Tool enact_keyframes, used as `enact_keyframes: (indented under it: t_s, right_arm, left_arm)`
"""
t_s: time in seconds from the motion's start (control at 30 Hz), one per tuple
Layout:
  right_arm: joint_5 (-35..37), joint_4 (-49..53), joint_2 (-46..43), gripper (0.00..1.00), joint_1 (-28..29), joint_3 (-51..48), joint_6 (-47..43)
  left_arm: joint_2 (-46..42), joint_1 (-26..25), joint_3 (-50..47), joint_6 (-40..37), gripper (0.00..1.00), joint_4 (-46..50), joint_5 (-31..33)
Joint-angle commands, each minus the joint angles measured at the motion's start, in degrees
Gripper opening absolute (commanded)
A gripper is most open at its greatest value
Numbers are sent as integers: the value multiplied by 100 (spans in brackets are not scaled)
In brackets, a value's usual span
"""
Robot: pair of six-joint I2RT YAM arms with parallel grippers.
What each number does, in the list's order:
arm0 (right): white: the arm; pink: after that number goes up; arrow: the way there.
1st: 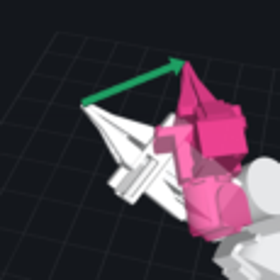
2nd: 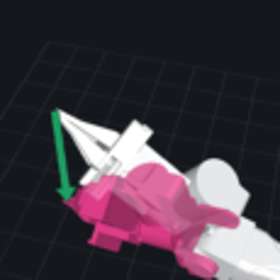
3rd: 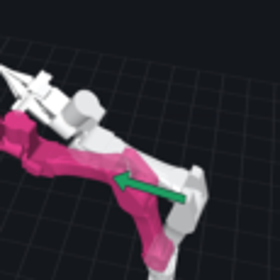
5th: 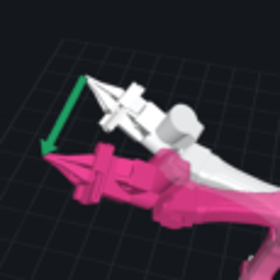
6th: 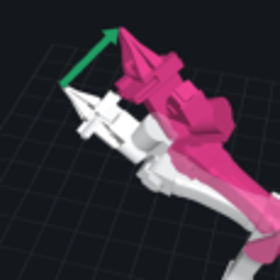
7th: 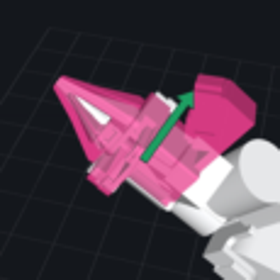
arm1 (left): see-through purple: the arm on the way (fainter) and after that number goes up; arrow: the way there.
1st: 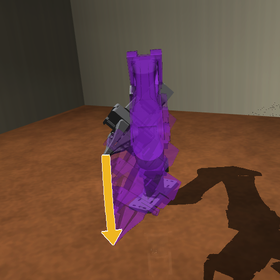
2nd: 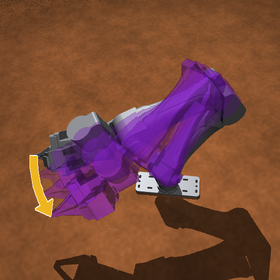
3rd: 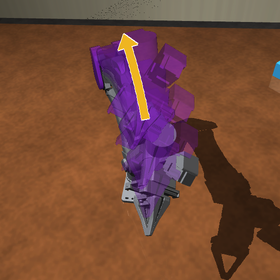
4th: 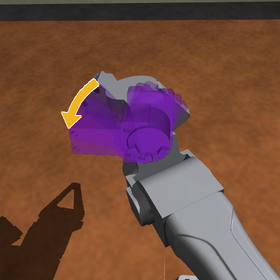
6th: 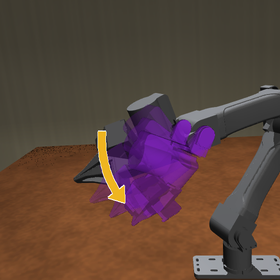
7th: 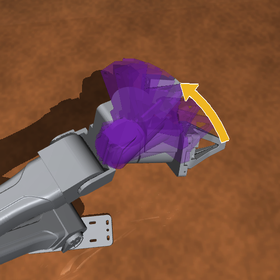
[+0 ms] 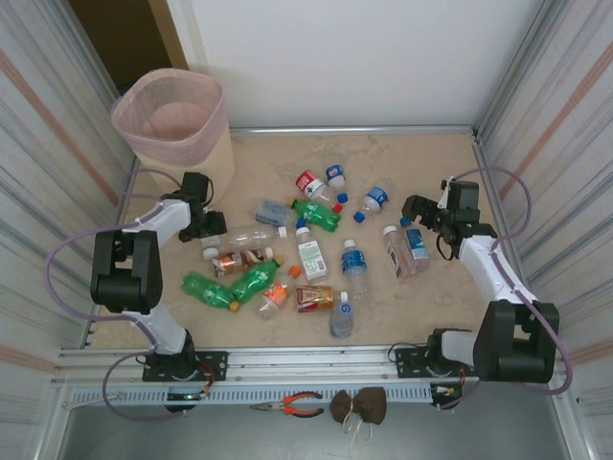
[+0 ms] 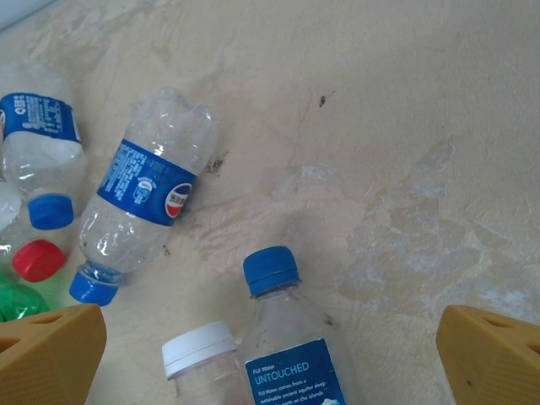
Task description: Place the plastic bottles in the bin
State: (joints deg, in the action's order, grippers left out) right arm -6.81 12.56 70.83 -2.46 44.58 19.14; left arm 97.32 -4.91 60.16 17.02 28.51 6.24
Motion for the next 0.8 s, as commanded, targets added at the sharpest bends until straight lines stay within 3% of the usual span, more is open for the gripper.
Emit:
enact_keyframes:
  t_s: [0.0,0.3,0.77]
  right_arm:
    - [-182,99,71,99,44,248,130]
    - [-191,194,-20,99,81,339,145]
    - [-172,380,-426,99,192,370,90]
  left_arm:
    - [99,-41,190,39,67,40,169]
    - [-103,-39,98,-32,58,52,150]
    - [-2004,-236,-41,-716,52,791,-260]
